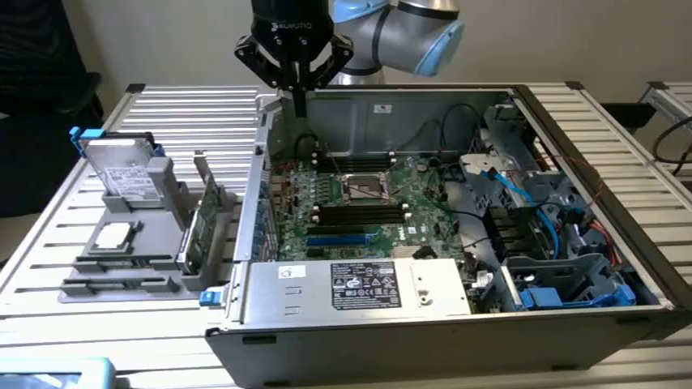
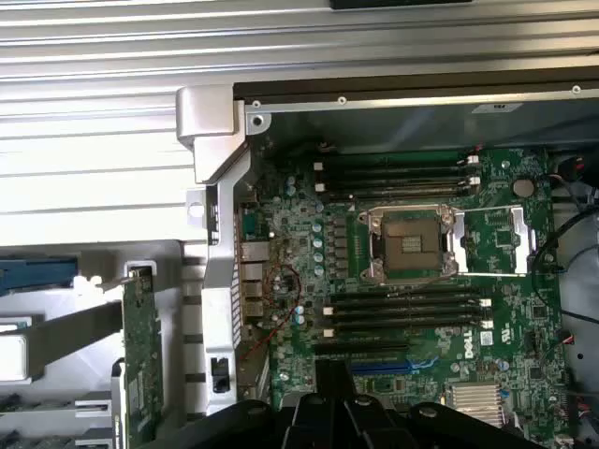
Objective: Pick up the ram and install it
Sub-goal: 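Reach for the ram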
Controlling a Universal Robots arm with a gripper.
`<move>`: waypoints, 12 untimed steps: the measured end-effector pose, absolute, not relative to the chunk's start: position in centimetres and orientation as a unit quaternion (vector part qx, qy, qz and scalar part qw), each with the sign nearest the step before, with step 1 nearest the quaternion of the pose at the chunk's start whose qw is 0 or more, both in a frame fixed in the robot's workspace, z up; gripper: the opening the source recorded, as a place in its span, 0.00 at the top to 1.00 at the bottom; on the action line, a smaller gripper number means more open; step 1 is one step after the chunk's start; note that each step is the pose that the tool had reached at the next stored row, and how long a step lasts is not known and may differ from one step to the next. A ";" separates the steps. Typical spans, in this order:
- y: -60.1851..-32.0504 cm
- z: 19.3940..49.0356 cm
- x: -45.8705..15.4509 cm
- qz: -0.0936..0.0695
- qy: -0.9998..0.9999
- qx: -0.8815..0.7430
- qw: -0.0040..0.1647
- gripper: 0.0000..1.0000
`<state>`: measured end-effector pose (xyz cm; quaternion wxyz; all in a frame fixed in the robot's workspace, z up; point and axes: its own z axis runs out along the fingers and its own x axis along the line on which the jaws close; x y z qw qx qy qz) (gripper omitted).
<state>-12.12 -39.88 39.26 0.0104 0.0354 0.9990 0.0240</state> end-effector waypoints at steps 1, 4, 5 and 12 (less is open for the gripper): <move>-39.9 39.3 -12.1 0.024 0.999 0.035 0.010 0.89; -39.9 39.3 -12.1 0.024 0.999 0.035 0.010 0.89; -39.9 39.3 -12.1 0.024 0.999 0.035 0.010 0.89; -39.9 39.3 -12.1 0.024 0.999 0.035 0.010 0.89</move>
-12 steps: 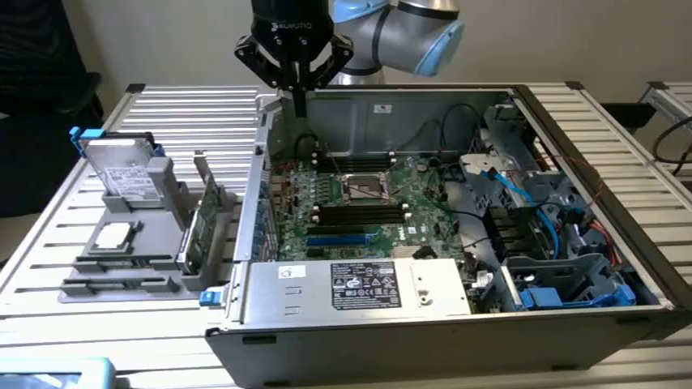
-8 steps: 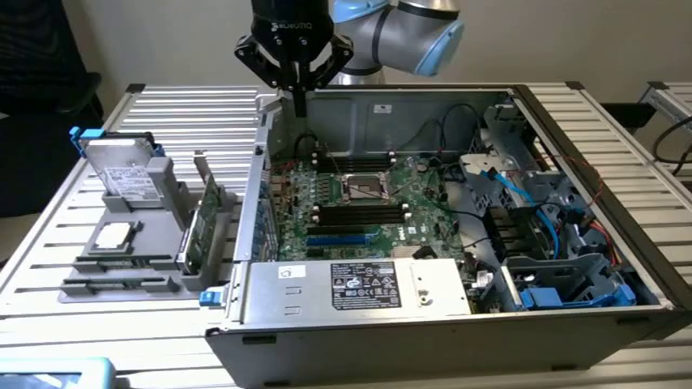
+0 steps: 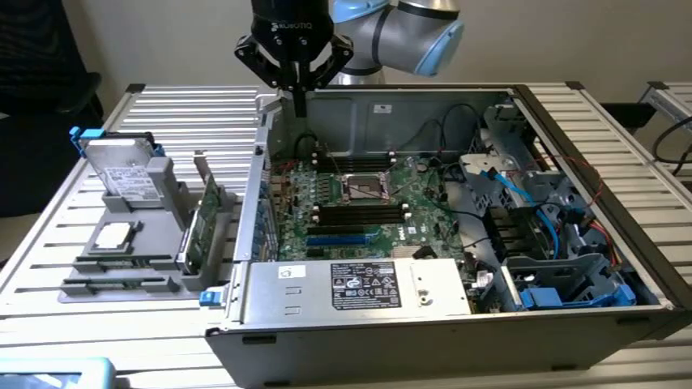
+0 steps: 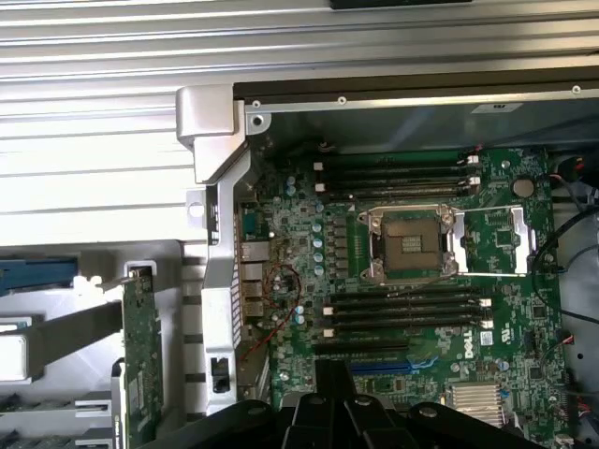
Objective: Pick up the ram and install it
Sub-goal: 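Reach for the ram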
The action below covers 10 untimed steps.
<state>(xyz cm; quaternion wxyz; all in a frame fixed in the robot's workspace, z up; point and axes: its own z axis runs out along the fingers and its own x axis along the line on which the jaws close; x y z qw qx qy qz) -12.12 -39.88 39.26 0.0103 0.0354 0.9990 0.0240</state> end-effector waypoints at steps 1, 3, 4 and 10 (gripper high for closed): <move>-39.9 39.3 -12.1 0.024 0.999 0.035 0.010 0.89; -40.1 39.3 -12.1 0.024 0.999 0.035 0.010 0.89; -40.2 39.2 -12.1 0.024 0.999 0.036 0.010 0.89; -40.9 39.2 -12.3 0.024 0.999 0.037 0.010 0.89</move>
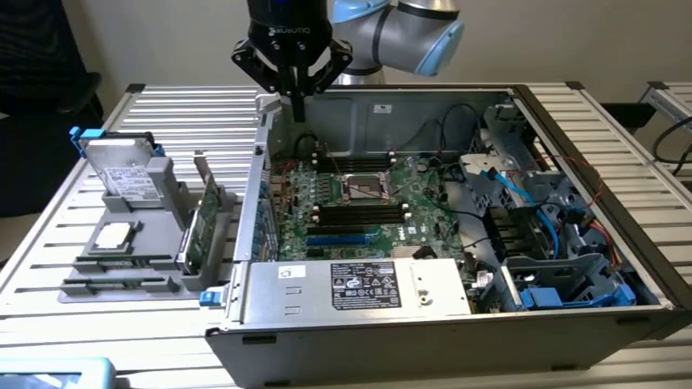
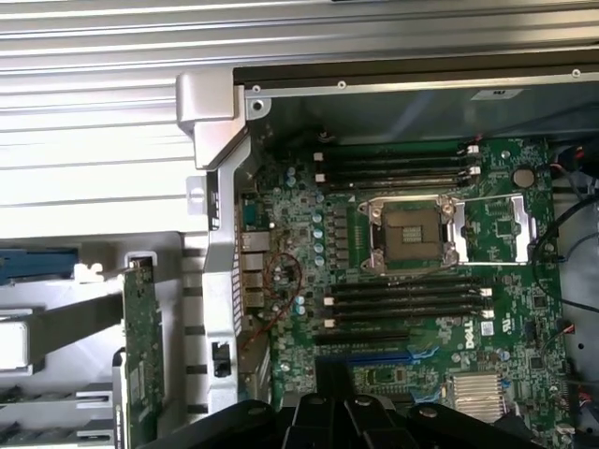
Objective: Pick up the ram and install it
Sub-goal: 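Reach for the ram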
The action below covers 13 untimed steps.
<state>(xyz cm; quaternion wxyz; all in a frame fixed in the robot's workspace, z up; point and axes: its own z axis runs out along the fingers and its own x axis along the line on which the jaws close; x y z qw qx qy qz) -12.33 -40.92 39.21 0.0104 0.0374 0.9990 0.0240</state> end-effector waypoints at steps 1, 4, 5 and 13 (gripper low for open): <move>-41.0 39.2 -12.4 0.024 0.999 0.037 0.010 0.89; -41.4 39.1 -12.8 0.024 0.999 0.037 0.010 0.89; -41.5 39.1 -12.9 0.024 0.999 0.037 0.010 0.89; -42.0 39.1 -14.8 0.029 0.999 0.038 0.010 0.89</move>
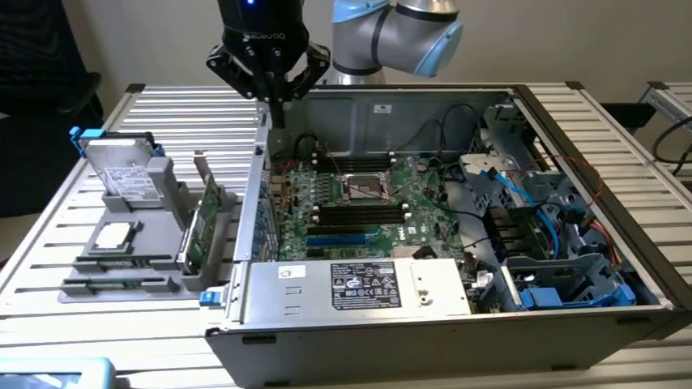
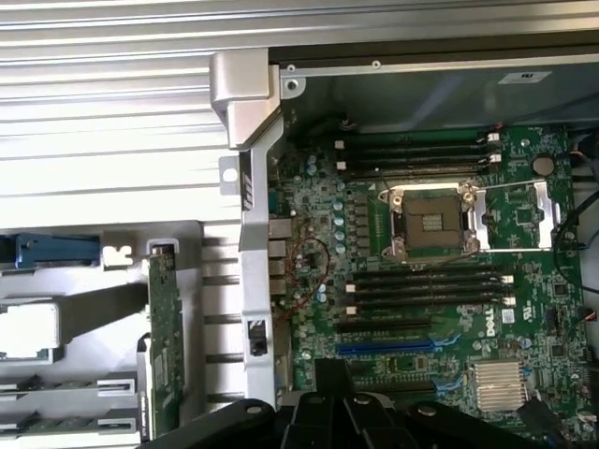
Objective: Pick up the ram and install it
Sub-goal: 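Reach for the ram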
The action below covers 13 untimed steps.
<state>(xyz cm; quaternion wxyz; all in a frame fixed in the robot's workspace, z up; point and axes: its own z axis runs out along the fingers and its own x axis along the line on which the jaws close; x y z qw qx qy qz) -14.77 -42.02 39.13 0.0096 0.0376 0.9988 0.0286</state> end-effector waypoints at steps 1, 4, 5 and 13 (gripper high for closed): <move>-42.0 39.1 -15.1 0.029 0.999 0.038 0.010 0.89; -42.2 39.1 -16.2 0.032 0.999 0.038 0.009 0.89; -42.2 39.1 -16.6 0.032 0.999 0.038 0.009 0.89; -42.9 38.8 -20.2 0.033 0.999 0.038 0.009 0.89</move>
